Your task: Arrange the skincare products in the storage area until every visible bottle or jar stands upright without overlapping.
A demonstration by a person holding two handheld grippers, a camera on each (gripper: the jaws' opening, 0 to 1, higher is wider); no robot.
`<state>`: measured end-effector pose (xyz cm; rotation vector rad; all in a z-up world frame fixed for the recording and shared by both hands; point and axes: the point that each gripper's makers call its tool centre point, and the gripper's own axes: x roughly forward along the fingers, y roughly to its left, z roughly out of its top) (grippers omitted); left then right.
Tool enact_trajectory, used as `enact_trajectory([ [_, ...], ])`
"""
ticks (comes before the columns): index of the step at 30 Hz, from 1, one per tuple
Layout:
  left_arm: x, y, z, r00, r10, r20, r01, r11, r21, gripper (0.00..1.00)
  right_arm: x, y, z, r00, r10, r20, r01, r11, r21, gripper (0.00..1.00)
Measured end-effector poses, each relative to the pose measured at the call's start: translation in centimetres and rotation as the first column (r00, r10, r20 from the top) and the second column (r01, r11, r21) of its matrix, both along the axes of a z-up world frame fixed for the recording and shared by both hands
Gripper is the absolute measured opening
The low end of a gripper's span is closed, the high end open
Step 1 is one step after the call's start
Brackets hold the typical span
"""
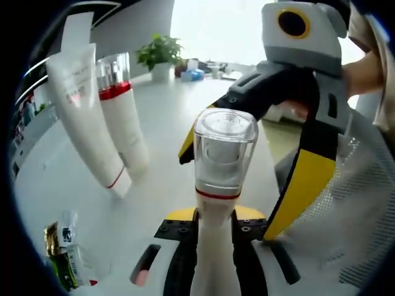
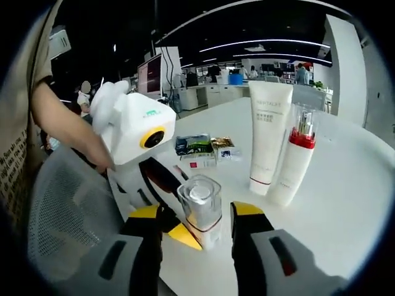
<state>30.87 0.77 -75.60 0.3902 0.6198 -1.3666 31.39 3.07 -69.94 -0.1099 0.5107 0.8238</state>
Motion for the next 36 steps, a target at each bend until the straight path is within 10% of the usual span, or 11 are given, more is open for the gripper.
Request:
enact_trajectory([
  [36,6.0,-4.9,-0.1,0.998,-0.050,0.047,0.051,0.998,-0.025,0.17,0.6,-4.9,-0.2,0.977,-0.210,-0.041,0.212,0.977,0.035,0.85],
])
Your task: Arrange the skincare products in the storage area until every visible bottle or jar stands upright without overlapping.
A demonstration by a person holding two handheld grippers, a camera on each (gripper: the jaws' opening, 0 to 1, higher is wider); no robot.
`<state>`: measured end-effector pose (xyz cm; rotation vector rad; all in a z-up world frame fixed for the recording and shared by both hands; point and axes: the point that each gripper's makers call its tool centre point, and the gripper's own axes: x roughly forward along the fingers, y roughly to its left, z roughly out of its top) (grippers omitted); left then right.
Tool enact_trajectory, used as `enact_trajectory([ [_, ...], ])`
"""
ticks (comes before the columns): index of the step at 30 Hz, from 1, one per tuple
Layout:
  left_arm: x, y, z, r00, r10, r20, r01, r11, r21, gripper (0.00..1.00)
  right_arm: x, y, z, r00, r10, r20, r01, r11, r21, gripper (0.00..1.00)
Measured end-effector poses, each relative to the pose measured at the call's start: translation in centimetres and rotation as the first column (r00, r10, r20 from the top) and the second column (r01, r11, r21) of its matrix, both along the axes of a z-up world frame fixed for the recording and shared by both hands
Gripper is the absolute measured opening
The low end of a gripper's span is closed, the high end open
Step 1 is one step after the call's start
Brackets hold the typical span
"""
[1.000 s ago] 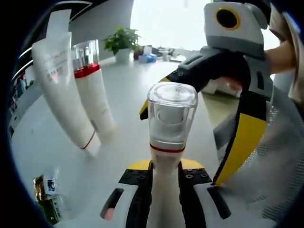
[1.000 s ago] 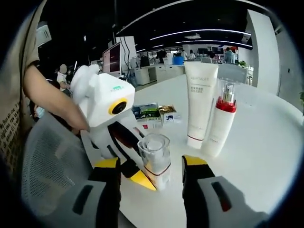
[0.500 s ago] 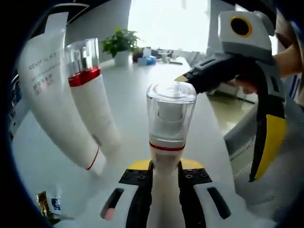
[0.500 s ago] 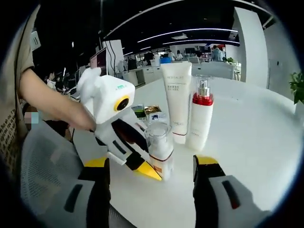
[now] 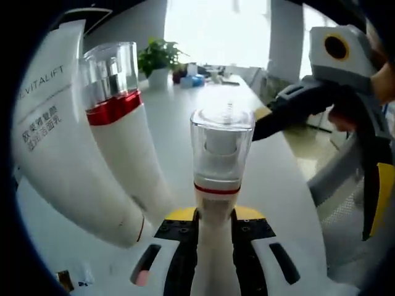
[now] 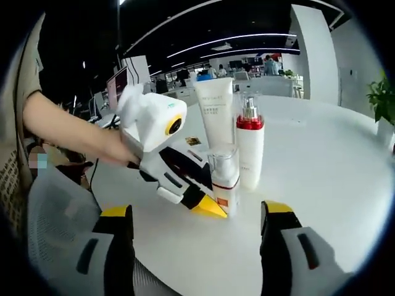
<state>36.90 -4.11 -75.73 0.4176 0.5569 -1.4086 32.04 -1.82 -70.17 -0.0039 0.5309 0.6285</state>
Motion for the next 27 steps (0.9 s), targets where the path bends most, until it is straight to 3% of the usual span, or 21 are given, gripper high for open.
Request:
enact_trajectory([
  [27,1.7,-0.4,-0.3,1.000,0.007,0.008,-0.007,1.000,0.011,0.17,-0.1,0.0,-0.4,1.000,0.000,-0.013,0.000,1.000,0.000,0.84],
])
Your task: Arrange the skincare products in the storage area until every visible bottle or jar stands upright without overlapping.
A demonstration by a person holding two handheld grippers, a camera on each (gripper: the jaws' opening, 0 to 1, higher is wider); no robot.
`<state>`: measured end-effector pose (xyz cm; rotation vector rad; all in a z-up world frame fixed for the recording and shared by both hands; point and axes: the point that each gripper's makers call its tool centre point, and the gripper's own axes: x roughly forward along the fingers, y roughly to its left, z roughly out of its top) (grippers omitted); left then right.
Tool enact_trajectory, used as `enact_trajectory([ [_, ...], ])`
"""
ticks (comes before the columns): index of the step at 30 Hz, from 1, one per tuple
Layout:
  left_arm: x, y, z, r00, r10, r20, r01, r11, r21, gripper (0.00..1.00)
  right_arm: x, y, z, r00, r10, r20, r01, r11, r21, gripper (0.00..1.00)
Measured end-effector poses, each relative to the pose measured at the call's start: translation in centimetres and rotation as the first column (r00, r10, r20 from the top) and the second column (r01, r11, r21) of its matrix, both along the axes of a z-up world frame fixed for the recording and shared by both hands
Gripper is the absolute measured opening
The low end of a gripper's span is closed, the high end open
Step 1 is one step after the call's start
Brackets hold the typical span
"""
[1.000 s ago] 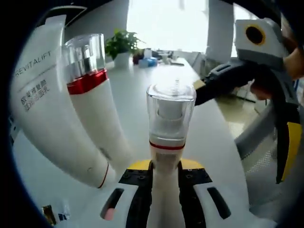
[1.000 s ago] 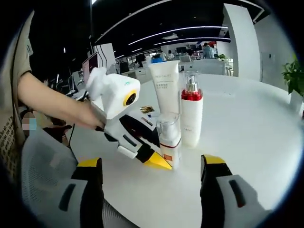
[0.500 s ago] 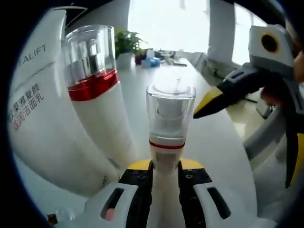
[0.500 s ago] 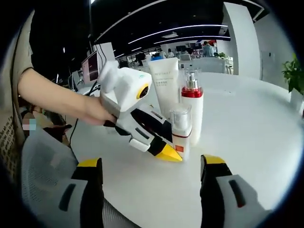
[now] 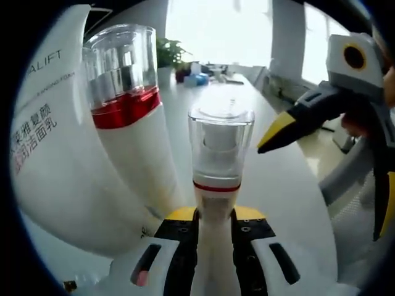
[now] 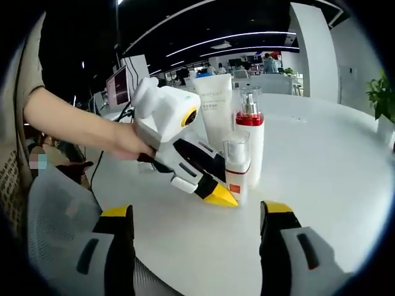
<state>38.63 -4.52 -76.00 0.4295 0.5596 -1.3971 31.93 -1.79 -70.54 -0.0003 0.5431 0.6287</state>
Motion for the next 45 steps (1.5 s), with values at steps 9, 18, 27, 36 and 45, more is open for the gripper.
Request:
enact_trajectory([
  [9,-0.2,0.4,-0.8,1.000,-0.001,-0.010,0.002,0.999,0.042,0.18,0.0,0.0,-0.1,1.000,-0.001,-0.006,0.001,1.000,0.002,0.84],
  [18,-1.1,1.6,-0.6,0.999,0.010,-0.036,-0.008,0.998,0.058,0.28,-0.2,0.2,-0.3,1.000,0.016,-0.009,-0.016,1.000,-0.014,0.85],
  [27,-2.0,3.4,-0.4,0.996,0.057,-0.069,-0.052,0.996,0.075,0.41,-0.3,0.2,-0.7,0.999,0.036,-0.004,-0.036,0.997,-0.064,0.84],
  [36,-3.0,6.7,0.1,0.982,0.157,-0.107,-0.149,0.985,0.082,0.53,-0.1,-0.2,-0.5,1.000,0.009,0.001,-0.009,0.999,-0.051,0.87],
  [45,-4.1,9.3,1.2,0.968,0.221,-0.119,-0.214,0.974,0.073,0.61,0.0,-0.2,-0.1,1.000,-0.004,0.003,0.004,1.000,-0.019,0.90],
])
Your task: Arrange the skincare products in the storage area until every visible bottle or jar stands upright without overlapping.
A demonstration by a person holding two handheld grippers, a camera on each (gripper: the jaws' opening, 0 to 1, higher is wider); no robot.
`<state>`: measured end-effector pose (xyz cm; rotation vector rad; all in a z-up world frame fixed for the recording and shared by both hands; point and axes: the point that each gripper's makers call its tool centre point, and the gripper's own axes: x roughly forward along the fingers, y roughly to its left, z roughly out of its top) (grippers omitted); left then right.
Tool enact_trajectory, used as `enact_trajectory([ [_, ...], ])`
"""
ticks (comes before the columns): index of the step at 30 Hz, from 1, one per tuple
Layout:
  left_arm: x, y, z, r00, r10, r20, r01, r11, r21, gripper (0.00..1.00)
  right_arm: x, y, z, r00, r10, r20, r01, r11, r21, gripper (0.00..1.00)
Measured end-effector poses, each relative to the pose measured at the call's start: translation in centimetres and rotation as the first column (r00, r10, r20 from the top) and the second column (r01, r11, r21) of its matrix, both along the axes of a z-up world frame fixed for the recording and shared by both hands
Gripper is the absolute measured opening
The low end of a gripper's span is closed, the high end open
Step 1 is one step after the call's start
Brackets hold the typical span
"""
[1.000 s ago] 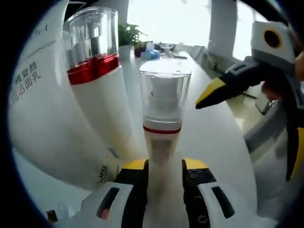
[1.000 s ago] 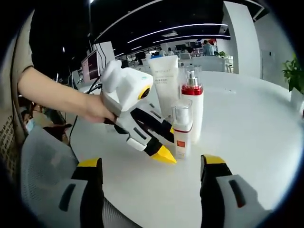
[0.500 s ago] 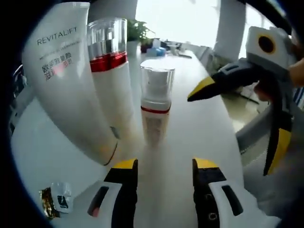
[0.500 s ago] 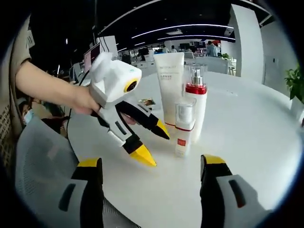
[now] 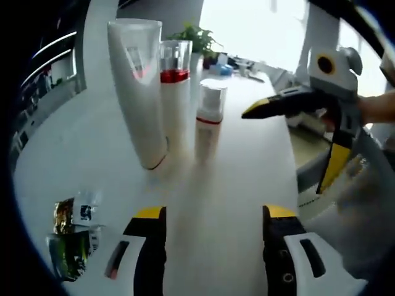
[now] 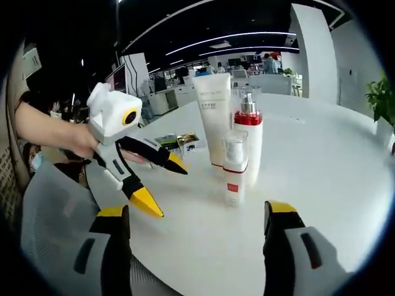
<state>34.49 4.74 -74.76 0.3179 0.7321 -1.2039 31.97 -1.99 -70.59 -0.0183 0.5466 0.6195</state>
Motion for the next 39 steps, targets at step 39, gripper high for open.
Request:
enact_trajectory([
  [39,-5.3,11.1,2.5,0.943,0.332,-0.030,-0.333,0.943,-0.025,0.87,-1.7,1.3,2.4,0.999,0.030,0.022,-0.029,0.999,-0.013,0.99],
])
